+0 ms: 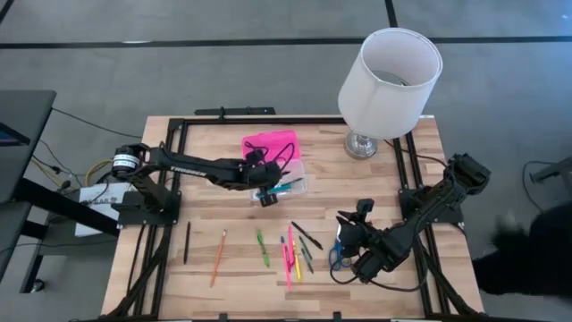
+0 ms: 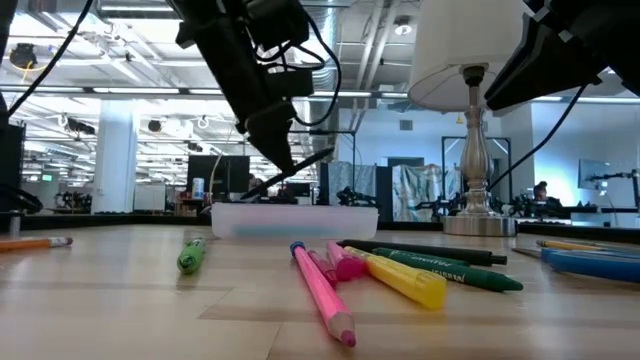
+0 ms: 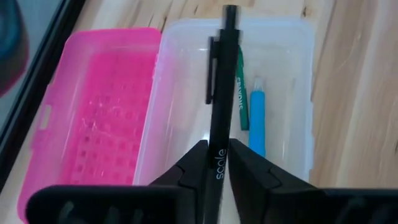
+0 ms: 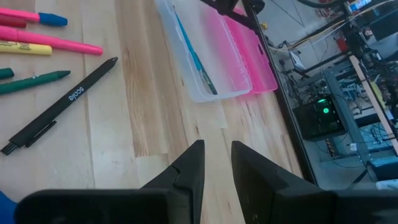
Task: Pick & place school supplies into a supply box
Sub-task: Put the black pen into the pink supply box, then put the blue scissors into the pink supply box
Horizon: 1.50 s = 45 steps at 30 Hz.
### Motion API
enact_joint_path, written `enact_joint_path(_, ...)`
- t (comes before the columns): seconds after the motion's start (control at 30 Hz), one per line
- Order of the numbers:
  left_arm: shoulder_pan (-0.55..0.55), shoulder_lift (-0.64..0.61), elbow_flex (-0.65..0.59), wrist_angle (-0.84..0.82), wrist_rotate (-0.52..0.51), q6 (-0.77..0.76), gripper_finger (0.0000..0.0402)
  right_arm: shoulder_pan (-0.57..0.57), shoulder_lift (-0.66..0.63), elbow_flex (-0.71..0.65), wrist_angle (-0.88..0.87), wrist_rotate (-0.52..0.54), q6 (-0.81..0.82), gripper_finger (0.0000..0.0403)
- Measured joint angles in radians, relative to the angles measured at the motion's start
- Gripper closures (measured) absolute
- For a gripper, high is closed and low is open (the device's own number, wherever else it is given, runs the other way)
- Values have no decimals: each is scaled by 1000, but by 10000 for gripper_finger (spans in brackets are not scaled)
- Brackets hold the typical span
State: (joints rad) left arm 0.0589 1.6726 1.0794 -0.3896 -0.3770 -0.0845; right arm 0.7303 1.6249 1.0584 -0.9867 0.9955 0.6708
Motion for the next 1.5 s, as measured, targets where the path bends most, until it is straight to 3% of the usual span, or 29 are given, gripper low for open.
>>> enact_joint_path(0.23,0,0,0,-2,-14,16,274,0,0,0,0,0,0,328)
enact_joint_path(0.4,-33,-31,0,-8,-12,68,249,0,0,0,0,0,0,328)
enact_joint_path(0.57,-154,-131,0,-83,6,92,247,0,0,0,7,0,2,328)
enact_joint_path(0.73,-337,-214,-21,-198,-12,-42,246,0,0,0,45,-2,2,328)
enact_joint_path(0.9,-557,-249,-124,-197,-137,-133,246,0,0,0,70,-7,44,328)
enact_joint_path(1.07,-741,-252,-250,-89,-415,-167,246,-22,0,0,96,-33,138,328)
enact_joint_path(1.13,-787,-252,-299,-22,-511,-127,246,-52,0,0,95,-72,213,328)
enact_joint_path(1.23,-823,-262,-331,-6,-593,-85,246,-117,0,0,89,-210,266,328)
enact_joint_path(1.37,-840,-294,-332,-47,-603,-143,246,-216,0,1,85,-367,273,328)
enact_joint_path(1.5,-845,-300,-332,-105,-599,-198,246,-298,0,12,50,-459,303,328)
